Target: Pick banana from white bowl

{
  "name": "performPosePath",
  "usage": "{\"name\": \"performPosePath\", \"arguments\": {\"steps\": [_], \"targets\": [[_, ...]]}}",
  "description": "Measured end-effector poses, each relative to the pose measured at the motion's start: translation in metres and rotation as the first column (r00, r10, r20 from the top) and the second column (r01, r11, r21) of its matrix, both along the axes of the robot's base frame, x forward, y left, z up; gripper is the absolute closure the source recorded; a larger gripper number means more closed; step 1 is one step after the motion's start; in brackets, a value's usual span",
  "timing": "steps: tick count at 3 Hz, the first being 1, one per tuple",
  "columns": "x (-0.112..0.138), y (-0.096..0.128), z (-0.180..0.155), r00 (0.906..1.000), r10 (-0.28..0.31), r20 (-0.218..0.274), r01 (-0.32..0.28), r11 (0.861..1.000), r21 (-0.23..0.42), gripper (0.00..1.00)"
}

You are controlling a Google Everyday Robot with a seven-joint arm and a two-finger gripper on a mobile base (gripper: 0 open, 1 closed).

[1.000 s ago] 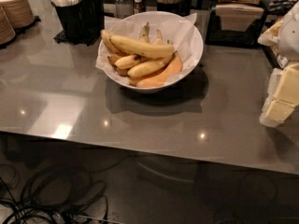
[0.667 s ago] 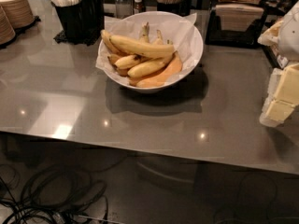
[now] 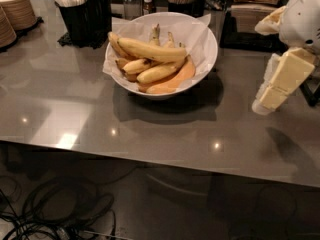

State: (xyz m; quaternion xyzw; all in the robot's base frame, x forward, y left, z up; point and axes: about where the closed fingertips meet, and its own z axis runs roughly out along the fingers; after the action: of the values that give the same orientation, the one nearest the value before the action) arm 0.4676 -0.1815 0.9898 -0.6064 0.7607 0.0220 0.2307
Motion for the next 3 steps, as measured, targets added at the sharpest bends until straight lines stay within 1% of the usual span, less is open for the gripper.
{"name": "performPosePath", "arguments": {"steps": [1, 2, 3], "targets": [[0.037, 0.055, 0.021, 0.9934, 0.114, 0.014, -0.114, 0.976, 0.183, 0.0], [0.042, 0.06, 0.036, 0.9919, 0.119, 0.044, -0.126, 0.969, 0.21, 0.0], [0.042, 0.058, 0.035, 0.9942, 0.098, 0.044, -0.105, 0.971, 0.213, 0.0]]}}
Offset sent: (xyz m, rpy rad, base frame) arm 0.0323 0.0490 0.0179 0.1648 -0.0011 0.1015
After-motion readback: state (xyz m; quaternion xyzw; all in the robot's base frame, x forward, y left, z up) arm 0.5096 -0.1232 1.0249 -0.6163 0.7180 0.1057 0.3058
